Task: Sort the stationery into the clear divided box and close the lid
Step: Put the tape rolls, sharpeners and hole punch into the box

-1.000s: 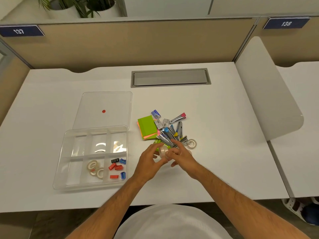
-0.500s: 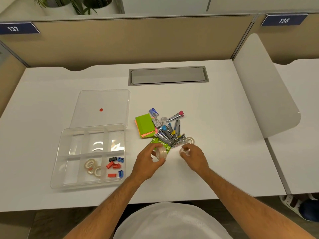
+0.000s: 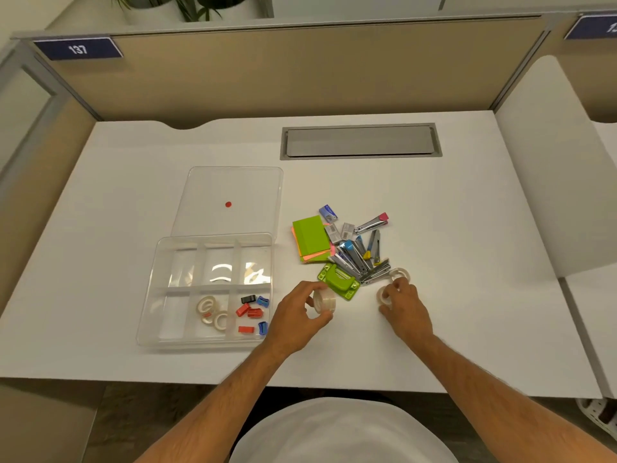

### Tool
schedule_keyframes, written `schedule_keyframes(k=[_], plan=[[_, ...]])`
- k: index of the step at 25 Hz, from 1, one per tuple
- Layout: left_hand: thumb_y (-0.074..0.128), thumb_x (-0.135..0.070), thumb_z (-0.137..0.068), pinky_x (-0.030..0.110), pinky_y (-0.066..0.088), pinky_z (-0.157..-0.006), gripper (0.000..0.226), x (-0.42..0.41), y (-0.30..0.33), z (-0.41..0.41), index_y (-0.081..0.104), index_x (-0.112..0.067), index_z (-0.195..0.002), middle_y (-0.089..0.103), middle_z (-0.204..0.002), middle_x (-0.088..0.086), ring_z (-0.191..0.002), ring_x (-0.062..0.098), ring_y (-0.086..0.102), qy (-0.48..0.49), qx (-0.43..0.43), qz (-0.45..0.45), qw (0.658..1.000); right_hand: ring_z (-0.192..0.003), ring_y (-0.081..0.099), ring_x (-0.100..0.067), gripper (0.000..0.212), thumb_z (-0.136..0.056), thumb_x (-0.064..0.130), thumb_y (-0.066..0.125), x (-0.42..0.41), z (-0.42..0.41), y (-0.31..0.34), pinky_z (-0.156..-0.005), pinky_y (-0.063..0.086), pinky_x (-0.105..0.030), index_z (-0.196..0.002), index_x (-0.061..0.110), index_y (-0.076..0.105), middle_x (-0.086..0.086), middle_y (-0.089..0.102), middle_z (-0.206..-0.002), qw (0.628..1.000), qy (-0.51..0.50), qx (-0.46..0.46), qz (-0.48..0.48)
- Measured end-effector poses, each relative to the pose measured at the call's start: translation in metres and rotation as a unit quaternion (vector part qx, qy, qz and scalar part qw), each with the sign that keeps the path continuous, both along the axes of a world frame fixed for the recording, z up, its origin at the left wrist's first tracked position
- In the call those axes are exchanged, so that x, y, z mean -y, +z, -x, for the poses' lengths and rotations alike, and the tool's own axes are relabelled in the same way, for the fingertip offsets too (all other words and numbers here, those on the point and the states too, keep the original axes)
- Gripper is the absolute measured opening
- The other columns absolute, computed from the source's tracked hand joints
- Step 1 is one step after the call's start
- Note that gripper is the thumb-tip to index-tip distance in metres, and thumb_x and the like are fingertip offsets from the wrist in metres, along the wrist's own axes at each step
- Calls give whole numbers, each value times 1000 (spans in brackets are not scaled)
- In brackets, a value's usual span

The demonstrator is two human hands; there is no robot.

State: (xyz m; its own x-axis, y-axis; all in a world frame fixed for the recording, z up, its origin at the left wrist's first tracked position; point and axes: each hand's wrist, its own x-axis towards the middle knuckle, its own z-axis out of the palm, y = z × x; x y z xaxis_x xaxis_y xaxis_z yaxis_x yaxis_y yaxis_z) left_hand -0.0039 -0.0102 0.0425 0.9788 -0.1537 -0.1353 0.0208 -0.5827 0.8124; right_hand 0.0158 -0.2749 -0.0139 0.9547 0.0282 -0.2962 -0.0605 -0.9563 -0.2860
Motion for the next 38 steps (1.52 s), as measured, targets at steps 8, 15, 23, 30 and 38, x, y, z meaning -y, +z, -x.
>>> schedule_keyframes(k=[8,15,23,30,38], plan=[[73,-48,-75,11,46,-72,49,-64,4,9,51,-50,-119,53,-117,-31,-97,1,58,-22,22,5,1000,-106,50,-33,20,-77,10,76,-40,11,12,-83,45,-35,-92,1,66,-15,51,-123,992,-15,70,-105],[77,-42,-74,16,50,-72,47,-157,-4,18,54,-45,-115,57,-114,-23,-96,6,60,-13,34,25,999,-104,49,-20,23,-70,12,79,-153,19,35,-85,37,-24,-85,11,62,-3,55,-112,968,-12,149,-204],[70,-50,-74,9,45,-71,47,-238,-10,24,49,-47,-116,54,-111,-33,-90,-4,59,14,10,-83,996,-105,48,-9,18,-78,24,75,-231,39,35,-86,35,-10,-88,24,60,9,50,-115,966,1,108,-235],[67,-33,-83,31,46,-90,49,-241,-25,3,52,-30,-129,60,-129,-10,-107,15,61,-76,12,-222,972,-107,49,-9,21,-79,25,76,-237,53,47,-88,40,-19,-88,29,58,7,52,-118,967,-38,100,-233],[68,-40,-81,39,32,-92,51,-237,-30,-10,51,-30,-129,60,-130,-10,-112,17,58,-78,26,-256,963,-105,51,-10,18,-81,28,74,-254,56,53,-84,40,-12,-90,27,58,8,54,-116,968,-27,84,-236]])
